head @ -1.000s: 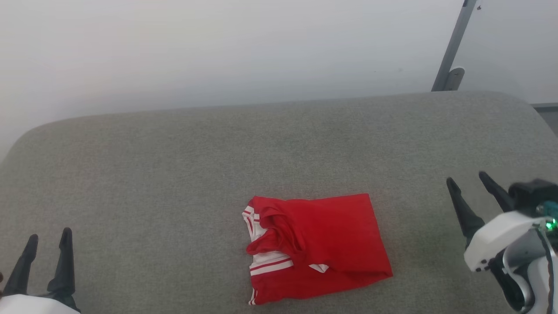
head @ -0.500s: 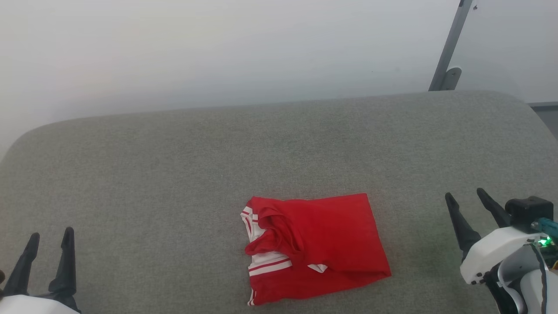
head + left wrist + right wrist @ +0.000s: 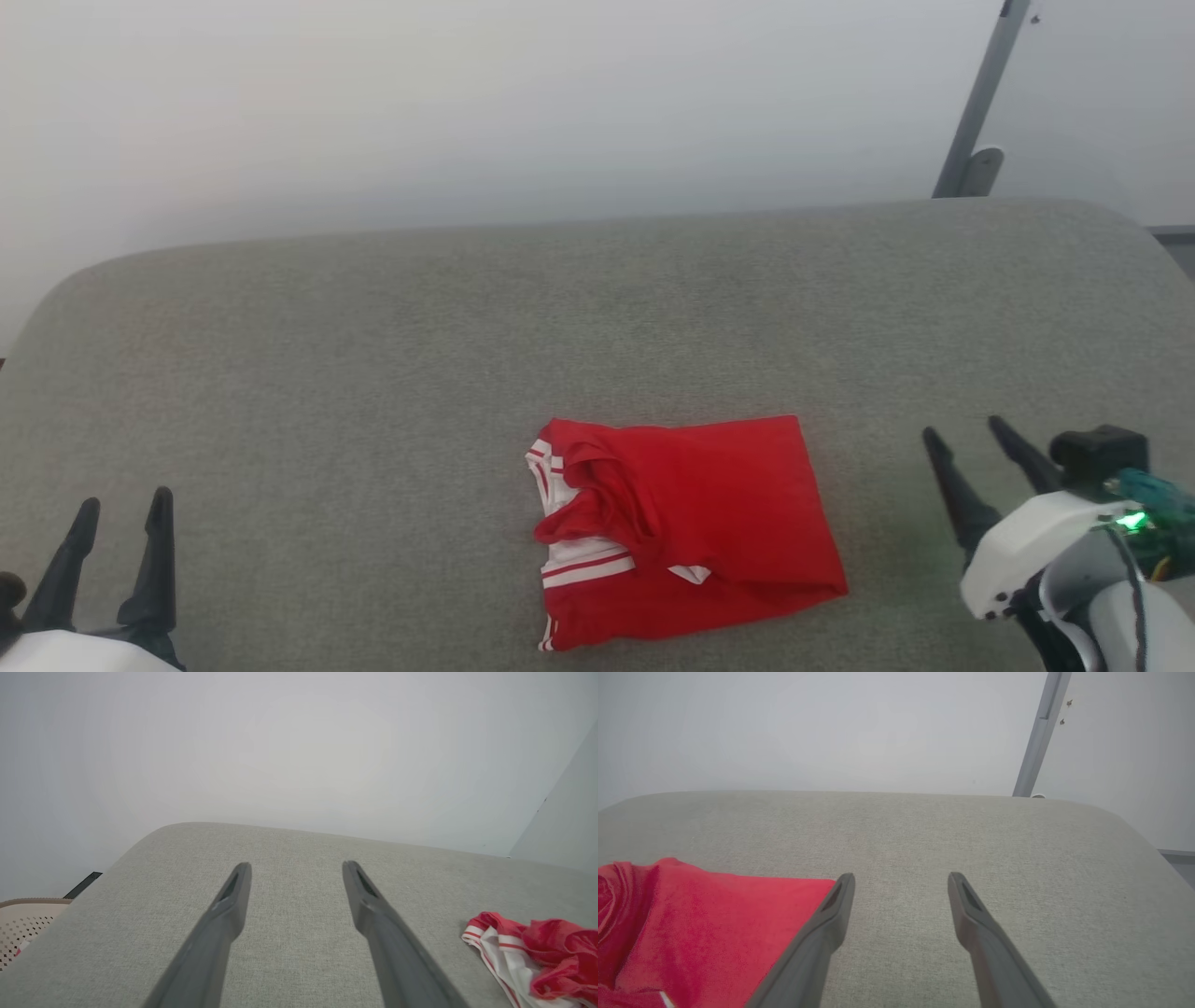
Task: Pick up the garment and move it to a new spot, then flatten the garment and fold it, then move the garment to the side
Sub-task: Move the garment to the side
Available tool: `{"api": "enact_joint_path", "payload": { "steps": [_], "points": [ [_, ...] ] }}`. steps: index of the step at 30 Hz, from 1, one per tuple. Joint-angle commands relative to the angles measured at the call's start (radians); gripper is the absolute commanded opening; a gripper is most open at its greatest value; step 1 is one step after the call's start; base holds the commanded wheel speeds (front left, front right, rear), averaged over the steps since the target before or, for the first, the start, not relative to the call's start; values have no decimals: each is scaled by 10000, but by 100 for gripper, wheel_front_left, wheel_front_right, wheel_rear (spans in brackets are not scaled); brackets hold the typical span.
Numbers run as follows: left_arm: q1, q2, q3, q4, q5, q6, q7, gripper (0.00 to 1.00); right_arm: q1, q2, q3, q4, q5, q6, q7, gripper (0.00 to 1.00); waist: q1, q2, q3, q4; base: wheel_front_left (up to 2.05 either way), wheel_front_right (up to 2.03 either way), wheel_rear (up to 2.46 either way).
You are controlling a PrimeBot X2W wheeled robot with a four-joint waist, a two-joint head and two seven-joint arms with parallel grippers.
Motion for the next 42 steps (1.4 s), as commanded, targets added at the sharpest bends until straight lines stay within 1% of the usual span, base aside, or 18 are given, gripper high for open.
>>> {"api": "enact_joint_path", "payload": {
  "steps": [1,4,7,8,9,10,12,13,18,28,33,34,35,37,42],
  "points": [
    [-61,-16,-44,-11,91,-27,-41,100,-51,19,146,-19,126,5,133,100,0,-1,13,95,0,0,0],
    [-71,-13,-108,5,30,-27,-41,100,-212,43,501,14,314,5,451,100,0,-1,37,257,0,0,0],
    [-63,-11,-198,10,10,-26,-41,100,-365,65,886,119,556,5,1053,100,0,-1,75,445,0,0,0],
    [-63,-11,-198,10,10,-26,-41,100,-365,65,886,119,556,5,1053,100,0,-1,75,445,0,0,0],
    [-94,-11,-281,19,0,-27,-41,100,-520,42,1131,172,770,5,1521,100,0,-1,120,597,0,0,0],
    [-94,-11,-281,19,0,-27,-41,100,-520,42,1131,172,770,5,1521,100,0,-1,120,597,0,0,0],
    [-150,-25,-378,36,-4,-26,-41,100,-692,12,1341,269,910,5,2045,100,0,-1,178,745,0,0,0],
    [-226,-53,-471,44,-33,-27,-41,100,-874,-32,1440,387,999,3,2553,100,0,-1,294,894,0,0,0],
    [-455,-119,-729,91,-45,-26,-41,100,-1260,66,1213,776,1064,3,3976,100,0,-1,619,1256,0,0,0],
    [-929,-214,-1089,193,-107,-26,-41,100,-1722,509,844,1486,575,5,6750,100,0,-1,1178,1764,0,0,0],
    [-1133,-230,-1269,293,-116,-26,-41,100,-1860,838,787,1885,355,5,7692,100,0,-1,1340,1921,0,0,0],
    [-1165,-235,-1295,317,-112,-26,-41,100,-1868,867,794,1883,309,6,7781,45,0,-1,1351,1943,0,0,0],
    [-1183,-244,-1308,335,-110,-26,-41,100,-1897,874,852,1841,249,6,7847,0,0,-1,1362,1957,0,0,0],
    [-1206,-265,-1297,376,-114,-26,-41,100,-1919,830,827,1781,157,5,7922,0,0,-1,1372,1963,0,0,0],
    [-1271,-299,-1214,375,-142,-26,-41,100,-2145,789,375,1452,-77,-6,7805,0,0,-1,1408,1850,0,0,0]
  ]
}}
